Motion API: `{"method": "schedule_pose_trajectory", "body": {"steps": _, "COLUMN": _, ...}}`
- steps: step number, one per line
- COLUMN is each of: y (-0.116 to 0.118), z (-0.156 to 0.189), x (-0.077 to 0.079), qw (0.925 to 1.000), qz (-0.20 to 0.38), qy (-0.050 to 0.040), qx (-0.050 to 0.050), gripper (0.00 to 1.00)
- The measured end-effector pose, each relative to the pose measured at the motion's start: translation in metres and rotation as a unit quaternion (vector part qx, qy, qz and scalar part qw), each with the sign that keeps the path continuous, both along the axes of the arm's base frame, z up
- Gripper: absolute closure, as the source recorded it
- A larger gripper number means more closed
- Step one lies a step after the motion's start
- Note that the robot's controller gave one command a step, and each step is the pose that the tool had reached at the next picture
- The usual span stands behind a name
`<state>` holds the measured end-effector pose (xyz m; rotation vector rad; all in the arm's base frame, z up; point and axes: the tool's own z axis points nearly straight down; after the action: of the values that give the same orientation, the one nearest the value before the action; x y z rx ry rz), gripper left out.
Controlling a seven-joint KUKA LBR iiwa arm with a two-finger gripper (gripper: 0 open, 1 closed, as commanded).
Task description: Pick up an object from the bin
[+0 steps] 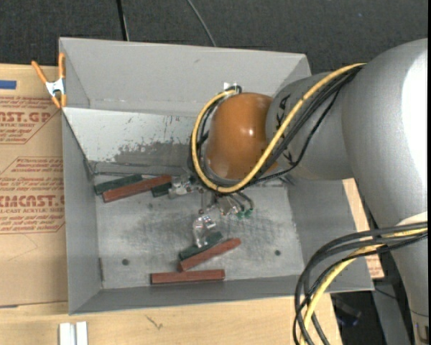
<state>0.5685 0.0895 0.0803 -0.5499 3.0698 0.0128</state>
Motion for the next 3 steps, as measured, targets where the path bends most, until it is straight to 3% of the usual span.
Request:
{"method": "schedule_pose_trajectory", "body": {"steps": 1, "y": -0.022, "z": -0.002, "x": -0.016, "qw": 0.9994, "qz": 0.034, "qy": 0.0006, "qx": -0.002, "gripper": 0.00}}
{"method": "schedule_pose_trajectory", "body": {"steps": 2, "y": -0.026, "z": 0.011, "x": -0.048, "qw": 0.9985, "qz": 0.054, "qy": 0.0008, "qx": -0.005, "gripper": 0.00}}
{"method": "schedule_pose_trajectory", "body": {"steps": 3, "y": -0.023, "z": 0.011, "x": -0.058, "qw": 0.9824, "qz": 0.186, "qy": -0.0144, "qx": -0.005, "gripper": 0.00}}
